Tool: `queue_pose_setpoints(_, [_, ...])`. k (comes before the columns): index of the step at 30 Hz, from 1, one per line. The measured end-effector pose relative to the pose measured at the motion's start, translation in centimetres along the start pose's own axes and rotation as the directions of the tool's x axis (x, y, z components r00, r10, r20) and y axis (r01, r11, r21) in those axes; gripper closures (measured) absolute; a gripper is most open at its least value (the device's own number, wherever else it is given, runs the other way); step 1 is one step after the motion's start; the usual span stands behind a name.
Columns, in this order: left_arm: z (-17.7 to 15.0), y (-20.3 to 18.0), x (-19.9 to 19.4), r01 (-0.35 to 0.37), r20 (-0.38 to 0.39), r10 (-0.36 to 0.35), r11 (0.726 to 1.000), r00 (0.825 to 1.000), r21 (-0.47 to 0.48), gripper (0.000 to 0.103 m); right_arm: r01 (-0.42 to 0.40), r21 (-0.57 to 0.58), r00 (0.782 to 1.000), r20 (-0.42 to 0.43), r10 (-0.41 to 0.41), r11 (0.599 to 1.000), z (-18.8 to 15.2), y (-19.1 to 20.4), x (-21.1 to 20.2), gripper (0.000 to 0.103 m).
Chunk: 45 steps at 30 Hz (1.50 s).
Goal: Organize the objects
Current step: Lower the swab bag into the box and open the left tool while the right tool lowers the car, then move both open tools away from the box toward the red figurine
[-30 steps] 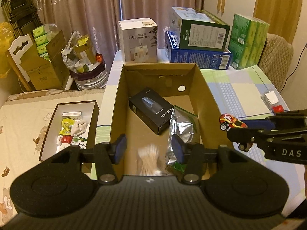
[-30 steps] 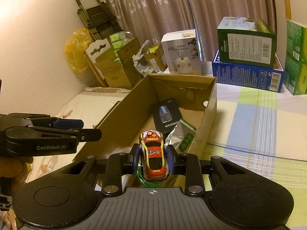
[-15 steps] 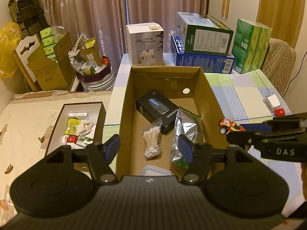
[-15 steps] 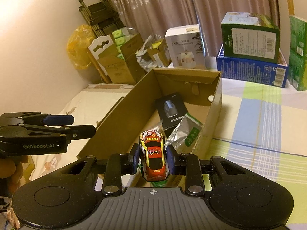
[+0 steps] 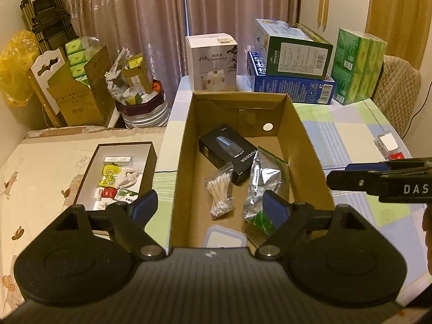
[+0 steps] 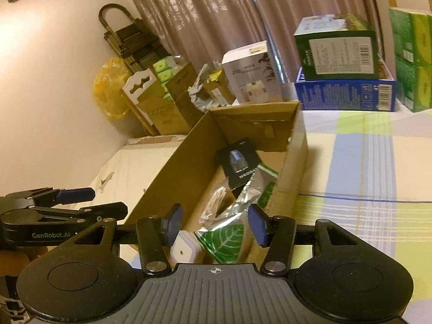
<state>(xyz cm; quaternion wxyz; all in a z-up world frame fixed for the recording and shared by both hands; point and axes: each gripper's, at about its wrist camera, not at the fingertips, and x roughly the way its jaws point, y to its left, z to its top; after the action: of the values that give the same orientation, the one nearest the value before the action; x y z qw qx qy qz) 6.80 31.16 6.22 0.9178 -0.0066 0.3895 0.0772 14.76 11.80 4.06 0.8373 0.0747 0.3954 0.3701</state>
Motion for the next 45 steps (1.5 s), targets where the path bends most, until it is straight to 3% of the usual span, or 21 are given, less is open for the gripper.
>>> queue_pose_setpoints(18, [-2.2, -4.7, -5.2, 0.05, 0.024, -0.048, 0.997, 0.999, -0.058, 0.012, 0.085, 0.035, 0.994, 0.061, -0.087, 0.996, -3.7, -1.4, -9.6, 0.046])
queue_pose_setpoints(27, [-2.4, -8.6, -8.0, 0.081, 0.058, -0.079, 0.996, 0.995, -0.041, 0.005, 0.138, 0.028, 0.985, 0.099, -0.14, 0.99, -5.4, -2.5, -14.2, 0.041])
queue_pose_setpoints(37, [-2.4, -12.8, -9.2, 0.101, 0.084, -0.1, 0.995, 0.991, -0.015, 0.001, 0.204, 0.075, 0.968, 0.131, -0.212, 0.976, -6.7, -5.5, -18.4, 0.034])
queue_pose_setpoints(45, [-2.3, -16.7, -8.6, 0.177, 0.077, -0.178, 0.984, 0.981, 0.022, 0.001, 0.265, 0.16, 0.949, 0.129, -0.286, 0.951, -7.9, -9.4, -21.2, 0.032])
